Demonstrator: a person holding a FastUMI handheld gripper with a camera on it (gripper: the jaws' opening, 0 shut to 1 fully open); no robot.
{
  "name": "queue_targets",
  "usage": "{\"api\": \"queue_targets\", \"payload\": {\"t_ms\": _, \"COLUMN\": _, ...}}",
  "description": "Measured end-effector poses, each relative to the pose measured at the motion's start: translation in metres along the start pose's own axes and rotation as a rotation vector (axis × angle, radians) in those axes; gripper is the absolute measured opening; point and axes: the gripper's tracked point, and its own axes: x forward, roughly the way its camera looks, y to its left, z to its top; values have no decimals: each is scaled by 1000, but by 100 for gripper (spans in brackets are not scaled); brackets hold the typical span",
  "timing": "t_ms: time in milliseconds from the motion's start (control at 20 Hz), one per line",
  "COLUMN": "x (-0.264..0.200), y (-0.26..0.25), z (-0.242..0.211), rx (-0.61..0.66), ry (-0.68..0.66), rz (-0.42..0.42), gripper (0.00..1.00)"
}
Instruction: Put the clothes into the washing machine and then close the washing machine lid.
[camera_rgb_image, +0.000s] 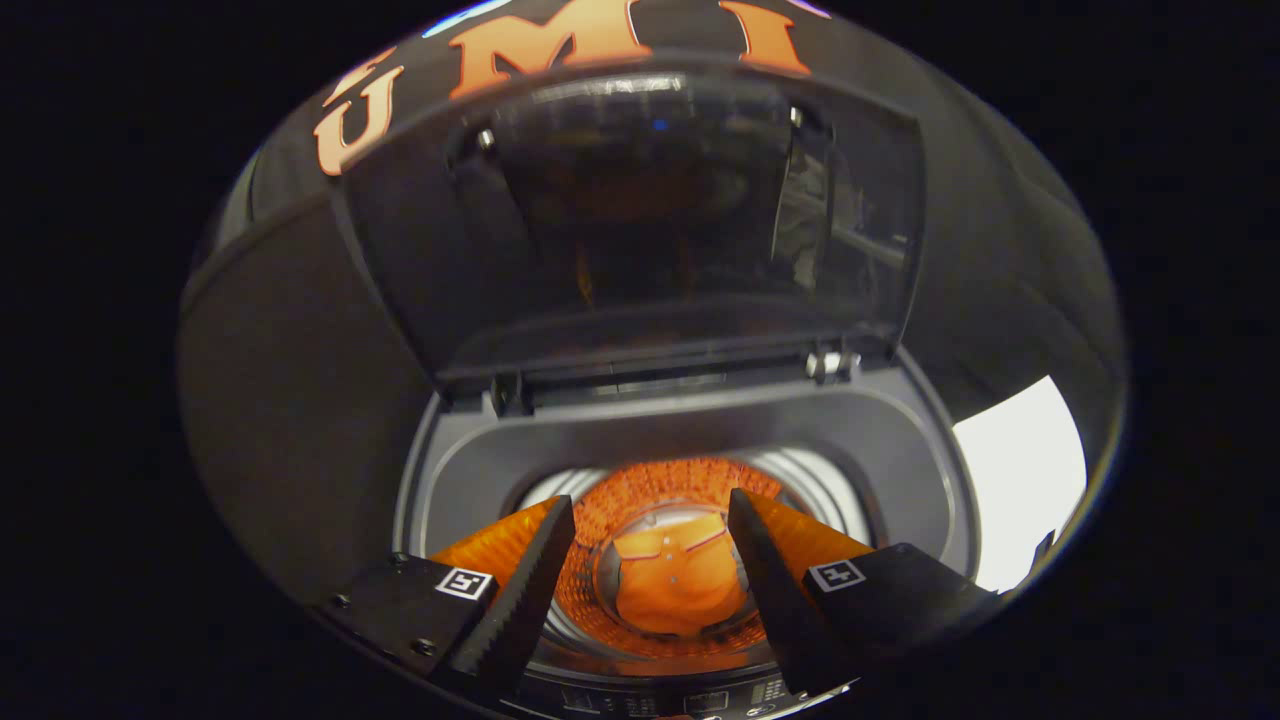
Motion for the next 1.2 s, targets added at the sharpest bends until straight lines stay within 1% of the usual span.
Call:
{"api": "queue_targets", "payload": {"t_ms": 100, "x": -23, "y": 7, "z": 39, "rx": 0, "ry": -100, "rz": 10, "gripper": 99}}
{"api": "queue_targets", "payload": {"t_ms": 350, "x": -87, "y": 24, "z": 153, "rx": -10, "ry": -365, "rz": 43, "gripper": 98}}
{"api": "queue_targets", "payload": {"t_ms": 500, "x": -107, "y": 36, "z": 206, "rx": -10, "ry": -445, "rz": 78, "gripper": 98}}
{"api": "queue_targets", "payload": {"t_ms": 550, "x": -106, "y": 38, "z": 223, "rx": 2, "ry": -466, "rz": 90, "gripper": 98}}
{"api": "queue_targets", "payload": {"t_ms": 650, "x": -97, "y": 34, "z": 252, "rx": 12, "ry": -507, "rz": 84, "gripper": 98}}
{"api": "queue_targets", "payload": {"t_ms": 750, "x": -89, "y": 30, "z": 278, "rx": -13, "ry": -528, "rz": 65, "gripper": 98}}
{"api": "queue_targets", "payload": {"t_ms": 850, "x": -71, "y": 27, "z": 294, "rx": -51, "ry": -523, "rz": 50, "gripper": 98}}
{"api": "queue_targets", "payload": {"t_ms": 1000, "x": -40, "y": 20, "z": 306, "rx": -113, "ry": -483, "rz": 20, "gripper": 98}}
{"api": "queue_targets", "payload": {"t_ms": 1200, "x": 3, "y": 15, "z": 298, "rx": -113, "ry": -394, "rz": 10, "gripper": 98}}
